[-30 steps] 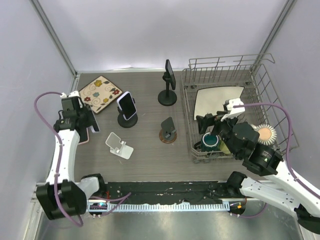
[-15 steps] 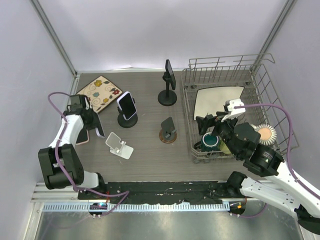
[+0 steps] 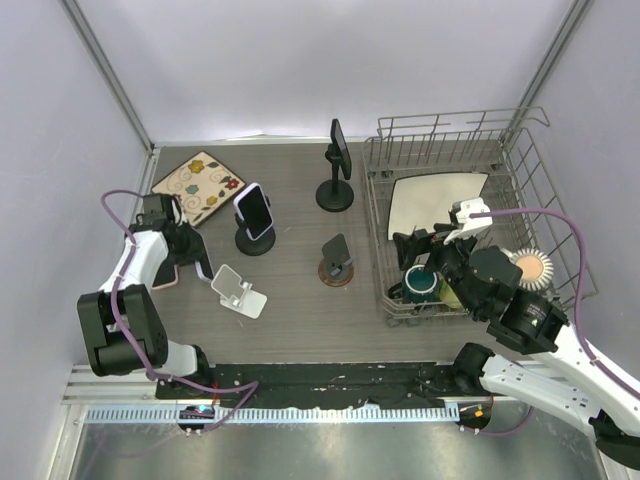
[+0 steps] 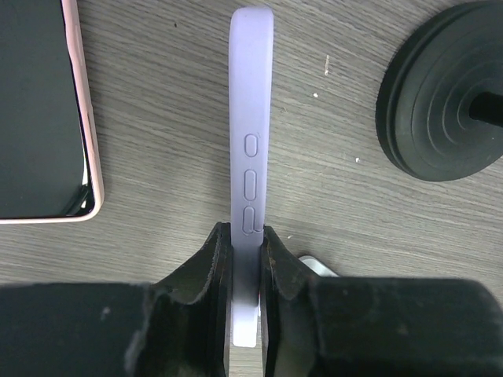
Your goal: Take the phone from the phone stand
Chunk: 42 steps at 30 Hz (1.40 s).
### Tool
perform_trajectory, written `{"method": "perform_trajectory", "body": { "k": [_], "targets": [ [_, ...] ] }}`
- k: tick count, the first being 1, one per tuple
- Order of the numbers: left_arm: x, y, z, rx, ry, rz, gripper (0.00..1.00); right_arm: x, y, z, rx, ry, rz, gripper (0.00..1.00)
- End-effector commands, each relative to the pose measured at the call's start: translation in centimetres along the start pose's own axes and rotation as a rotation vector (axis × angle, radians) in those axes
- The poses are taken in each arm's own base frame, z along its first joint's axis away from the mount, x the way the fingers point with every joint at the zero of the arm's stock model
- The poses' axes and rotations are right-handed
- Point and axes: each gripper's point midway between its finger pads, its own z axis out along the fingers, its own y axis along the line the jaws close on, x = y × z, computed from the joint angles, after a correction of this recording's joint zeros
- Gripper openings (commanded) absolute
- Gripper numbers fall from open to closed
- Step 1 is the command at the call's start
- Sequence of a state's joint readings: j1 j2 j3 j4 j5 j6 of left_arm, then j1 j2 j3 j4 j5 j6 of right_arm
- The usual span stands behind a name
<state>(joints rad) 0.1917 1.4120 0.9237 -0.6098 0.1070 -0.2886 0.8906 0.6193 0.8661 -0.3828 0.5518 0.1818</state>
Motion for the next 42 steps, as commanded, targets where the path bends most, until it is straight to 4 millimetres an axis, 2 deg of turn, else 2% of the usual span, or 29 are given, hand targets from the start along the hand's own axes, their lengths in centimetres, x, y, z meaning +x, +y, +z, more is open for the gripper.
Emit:
{"method": "perform_trajectory", "body": {
  "k": [1, 4, 5, 8, 18, 27, 32, 34, 39, 42],
  "targets": [
    [-0.5, -0.2, -0.1, 0.01, -0.009, 0.0, 0.19, -0.9, -0.2, -0.1, 0.01, -0.035, 0.016, 0.95],
    [-0.3, 0.4, 0.0, -0.018, 0.002, 0.006, 0.27, -1.0, -0.3, -0.2, 0.013, -0.041, 0.019, 0.95],
    [-0.1, 0.5, -0.1, -0.024, 0.007, 0.006, 0.35, -0.9, -0.3, -0.2, 0.012, -0.041, 0.019, 0.95],
    [-0.2, 0.8, -0.2, -0.038, 0.002, 0.009, 0.48, -1.0, -0.3, -0.2, 0.01, -0.042, 0.02, 0.95],
    [-0.2, 1.4, 0.0, -0.071, 0.008, 0.016, 0.75, -1.0, -0.4, -0.3, 0.016, -0.044, 0.021, 0.95],
    [-0.6, 1.5, 1.2, -0.086, 0.044, 0.022, 0.85, -0.7, -0.1, -0.2, 0.001, -0.032, 0.018, 0.95],
    [-0.8, 1.4, 0.8, -0.079, 0.035, 0.021, 0.95, -0.5, 0.5, -0.3, -0.036, -0.013, 0.007, 0.95],
    [-1.1, 1.3, 0.3, -0.078, 0.012, 0.023, 0.99, -0.4, 1.0, -0.2, -0.056, 0.001, 0.002, 0.94],
    [-1.7, 0.9, -1.2, -0.063, -0.049, 0.02, 1.0, 0.3, 3.0, -0.2, -0.155, 0.075, -0.021, 0.93],
    [-2.5, 0.2, -3.1, -0.029, -0.137, 0.031, 1.0, 0.8, 4.7, 0.1, -0.223, 0.124, -0.033, 0.92]
  ]
}}
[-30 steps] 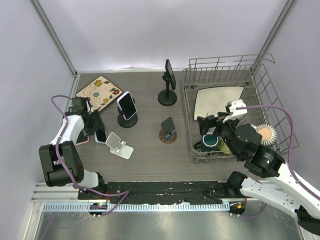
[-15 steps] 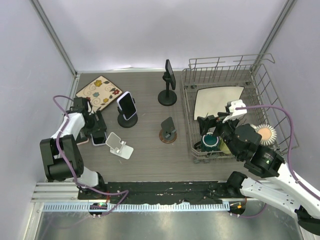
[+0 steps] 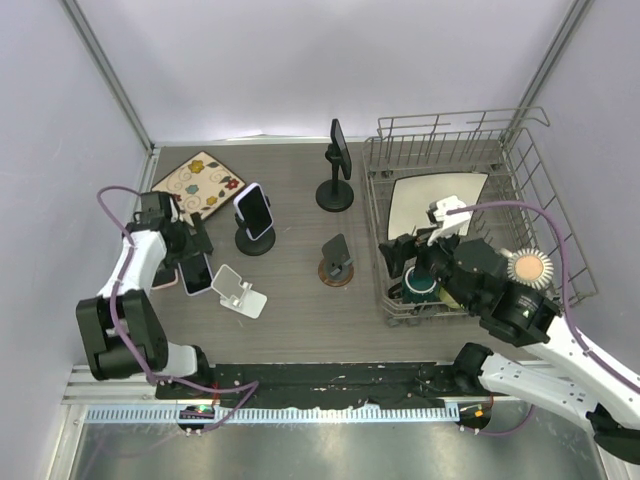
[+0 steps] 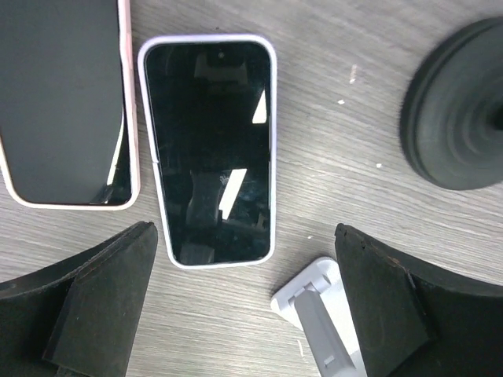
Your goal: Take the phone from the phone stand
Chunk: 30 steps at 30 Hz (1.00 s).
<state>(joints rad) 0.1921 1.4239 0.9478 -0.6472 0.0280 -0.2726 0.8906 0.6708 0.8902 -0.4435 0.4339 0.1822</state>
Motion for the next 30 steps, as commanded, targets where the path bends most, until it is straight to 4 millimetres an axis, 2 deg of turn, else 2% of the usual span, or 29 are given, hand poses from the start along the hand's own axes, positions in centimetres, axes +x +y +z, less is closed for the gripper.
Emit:
{"method": "perform_trajectory", "body": {
  "k": [1, 4, 5, 7, 8, 11, 12, 14, 15, 17, 18, 20, 22, 25, 30],
  "targets": [
    [-3.3, -1.3, -4.7, 0.074, -0.223, 0.021, 1.0, -0.8, 3.2, 0.6, -0.136, 0.05, -0.005, 0.92],
    [-3.9, -2.0, -7.0, 0.104, -0.344, 0.057, 1.0, 0.2, 5.0, 1.5, -0.202, 0.118, -0.011, 0.92],
    [-3.7, -2.0, -8.4, 0.119, -0.408, 0.062, 1.0, 1.5, 5.6, 2.5, -0.211, 0.177, -0.023, 0.92],
    [-3.7, -2.5, -9.7, 0.148, -0.484, 0.075, 1.0, 2.5, 7.1, 3.1, -0.265, 0.237, -0.019, 0.92],
    [-3.2, -2.7, -11.1, 0.168, -0.547, 0.084, 1.0, 4.1, 7.7, 4.1, -0.271, 0.303, -0.031, 0.92],
    [-2.6, -3.7, -13.0, 0.207, -0.634, 0.128, 1.0, 6.1, 9.3, 5.2, -0.31, 0.376, -0.016, 0.9],
    [-2.3, -4.1, -14.5, 0.226, -0.689, 0.15, 1.0, 7.4, 9.4, 5.7, -0.301, 0.413, -0.018, 0.89],
    [-2.1, -3.6, -15.1, 0.193, -0.737, 0.165, 1.0, 8.3, 9.7, 6.1, -0.278, 0.418, -0.022, 0.88],
    [-2.2, -3.3, -16.4, 0.185, -0.799, 0.157, 1.0, 9.5, 9.5, 6.3, -0.262, 0.441, -0.027, 0.88],
    [-1.7, -3.7, -17.1, 0.206, -0.835, 0.179, 1.0, 10.3, 9.4, 6.5, -0.236, 0.443, -0.016, 0.87],
    [-1.7, -3.9, -18.0, 0.22, -0.871, 0.182, 1.0, 11.5, 9.5, 6.4, -0.23, 0.466, -0.021, 0.87],
    [-1.7, -3.7, -18.4, 0.216, -0.896, 0.172, 1.0, 12.3, 9.7, 6.6, -0.207, 0.464, 0.001, 0.85],
    [-1.8, -3.6, -18.6, 0.216, -0.906, 0.169, 1.0, 14.2, 10.0, 6.5, -0.197, 0.492, -0.01, 0.84],
    [-1.7, -3.8, -18.7, 0.224, -0.904, 0.174, 1.0, 15.8, 10.9, 7.0, -0.192, 0.516, -0.014, 0.84],
    [-1.5, -4.2, -18.7, 0.24, -0.901, 0.188, 1.0, 17.1, 11.6, 8.5, -0.143, 0.515, -0.032, 0.84]
  ]
}}
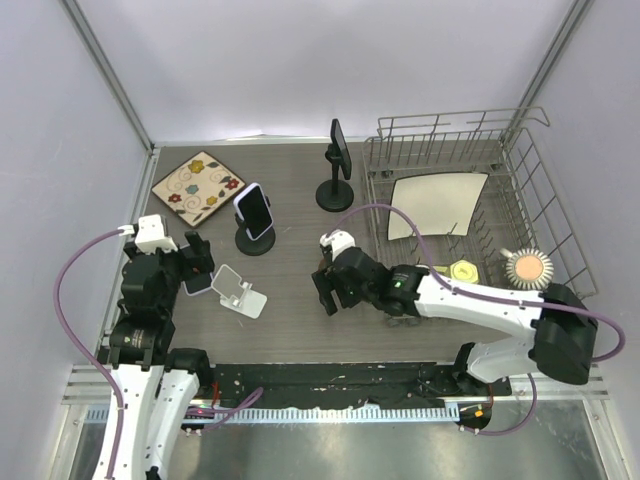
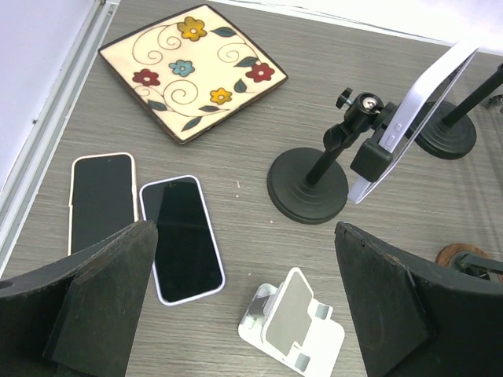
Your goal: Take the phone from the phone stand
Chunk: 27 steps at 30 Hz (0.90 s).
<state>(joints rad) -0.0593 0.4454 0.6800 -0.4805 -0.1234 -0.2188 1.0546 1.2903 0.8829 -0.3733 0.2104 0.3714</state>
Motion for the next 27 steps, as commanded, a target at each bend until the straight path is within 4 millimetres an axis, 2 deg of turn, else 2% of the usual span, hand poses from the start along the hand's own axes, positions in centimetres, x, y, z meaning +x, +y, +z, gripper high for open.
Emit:
{"method": "perform_trajectory", "body": {
  "k": [1, 4, 10, 19, 27],
  "targets": [
    [-1.2, -0.3, 0.2, 0.011, -0.05, 0.018, 1.0, -1.4, 0.4, 1.7, 0.053, -0.069, 0.046, 0.84],
    [-1.2, -0.3, 0.1, 0.011, -0.053, 0.02, 1.0, -1.0, -0.3, 3.0, 0.124, -0.071, 0.067, 0.84],
    [-1.2, -0.5, 0.1, 0.02, -0.05, 0.021, 1.0, 1.0, -2.0, 5.2, 0.25, -0.065, 0.085, 0.85],
    [-1.0, -0.8, 0.2, 0.032, -0.043, 0.027, 1.0, 3.2, -2.3, 8.7, 0.28, -0.045, 0.094, 0.84],
    [-0.7, -1.3, 0.3, 0.052, -0.032, 0.03, 1.0, 3.7, -3.6, 11.1, 0.34, -0.036, 0.098, 0.85]
  ]
}}
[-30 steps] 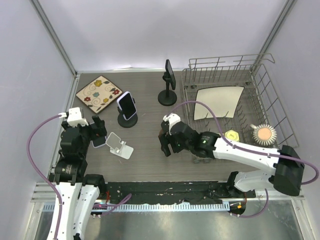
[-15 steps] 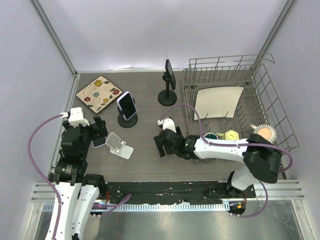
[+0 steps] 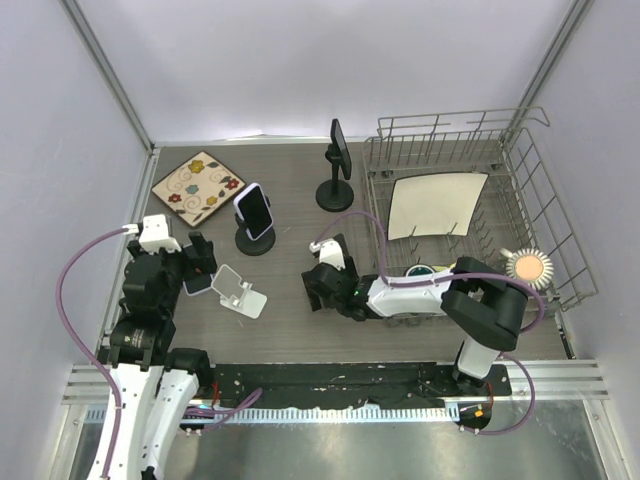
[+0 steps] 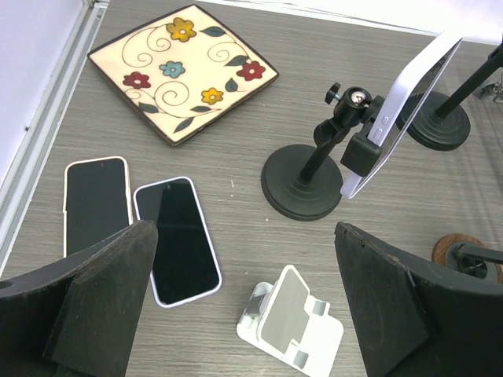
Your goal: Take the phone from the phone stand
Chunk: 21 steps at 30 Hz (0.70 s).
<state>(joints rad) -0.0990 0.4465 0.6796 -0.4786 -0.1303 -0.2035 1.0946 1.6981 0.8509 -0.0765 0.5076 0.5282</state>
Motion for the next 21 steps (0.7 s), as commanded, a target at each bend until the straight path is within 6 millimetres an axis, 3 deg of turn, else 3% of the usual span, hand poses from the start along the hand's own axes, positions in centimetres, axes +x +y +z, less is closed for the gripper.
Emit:
{"method": "perform_trajectory", "body": {
  "k": [1, 6, 10, 11, 13, 14, 16, 17, 19, 21],
  "targets": [
    [-0.9, -0.6, 0.3, 0.023, -0.038, 0.007, 1.0, -0.7, -0.8, 1.9, 0.049, -0.018, 0.04, 0.85],
    [-0.8, -0.8, 0.4, 0.033, -0.031, 0.011, 1.0, -1.7, -1.9, 4.3, 0.034, -0.002, 0.08, 0.85],
    [-0.7, -1.1, 0.4, 0.047, -0.026, 0.014, 1.0, -3.9, -2.5, 6.5, 0.025, -0.018, 0.05, 0.85],
    [-0.8, -1.2, 0.4, 0.05, -0.027, 0.014, 1.0, -5.4, -2.5, 7.2, 0.025, -0.038, 0.054, 0.85],
    [-0.7, -1.4, 0.4, 0.056, -0.025, 0.014, 1.0, -5.5, -2.9, 8.7, 0.032, -0.021, 0.023, 0.85],
    [-0.7, -1.4, 0.4, 0.058, -0.025, 0.015, 1.0, -7.2, -2.5, 9.2, 0.023, -0.045, 0.029, 0.85],
    [-0.7, -1.5, 0.4, 0.062, -0.023, 0.016, 1.0, -7.3, -3.1, 10.7, 0.04, -0.034, 0.025, 0.85],
    [-0.6, -1.5, 0.4, 0.063, -0.021, 0.016, 1.0, -8.8, -2.9, 11.2, 0.039, -0.057, 0.035, 0.85],
    [-0.6, -1.6, 0.4, 0.066, -0.019, 0.02, 1.0, -8.9, -3.6, 12.6, 0.068, -0.05, 0.04, 0.84],
    [-0.6, -1.7, 0.4, 0.07, -0.019, 0.021, 1.0, -10.5, -3.6, 13.4, 0.075, -0.073, 0.063, 0.83]
  ]
}}
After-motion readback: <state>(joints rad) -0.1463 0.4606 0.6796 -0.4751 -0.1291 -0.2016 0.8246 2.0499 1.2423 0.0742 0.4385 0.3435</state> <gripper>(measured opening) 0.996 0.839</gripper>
